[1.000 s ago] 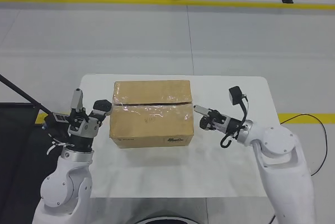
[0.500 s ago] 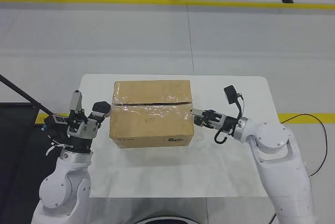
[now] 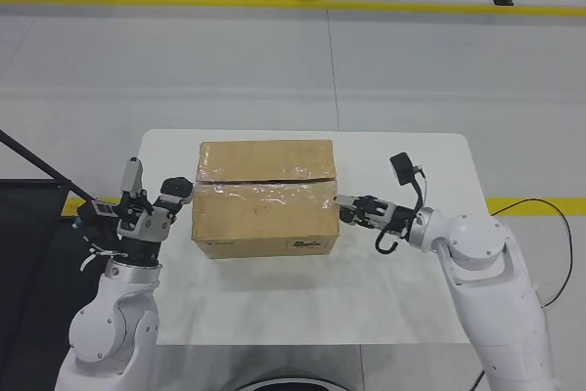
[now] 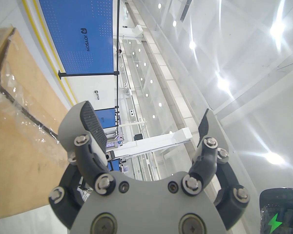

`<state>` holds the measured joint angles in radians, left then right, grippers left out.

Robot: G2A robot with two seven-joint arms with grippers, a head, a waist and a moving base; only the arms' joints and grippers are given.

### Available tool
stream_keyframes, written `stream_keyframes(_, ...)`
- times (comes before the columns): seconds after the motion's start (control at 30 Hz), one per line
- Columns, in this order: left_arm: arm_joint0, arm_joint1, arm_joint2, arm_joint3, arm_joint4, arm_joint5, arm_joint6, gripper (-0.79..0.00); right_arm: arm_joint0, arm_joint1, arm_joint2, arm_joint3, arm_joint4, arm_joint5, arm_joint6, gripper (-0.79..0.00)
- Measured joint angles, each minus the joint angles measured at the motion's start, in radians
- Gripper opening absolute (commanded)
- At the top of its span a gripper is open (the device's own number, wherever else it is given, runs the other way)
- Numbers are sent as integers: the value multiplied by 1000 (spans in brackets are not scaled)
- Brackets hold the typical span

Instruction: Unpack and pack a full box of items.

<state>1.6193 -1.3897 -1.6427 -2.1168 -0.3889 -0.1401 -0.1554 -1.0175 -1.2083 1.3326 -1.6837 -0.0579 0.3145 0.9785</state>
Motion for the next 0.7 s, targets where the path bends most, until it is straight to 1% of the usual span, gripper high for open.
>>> stream_keyframes(0.1,5,1,-2,-3,0,-3,2,0,3,2,-3,3,3,2,0,-668)
stream_keyframes(0.2,9,1,-4,-6,-2,-5,5,0,6,5,-6,5,7,2,1,-739)
stream_keyframes(0.23,10,1,-4,-7,-3,-5,5,0,7,5,-7,6,8,2,0,-751)
stream_keyframes(0.27,11,1,-5,-8,-4,-6,7,0,8,6,-9,6,9,2,-1,-782)
stream_keyframes(0.7,26,3,-12,-7,-14,-16,12,0,22,16,-20,-31,7,11,-16,-785)
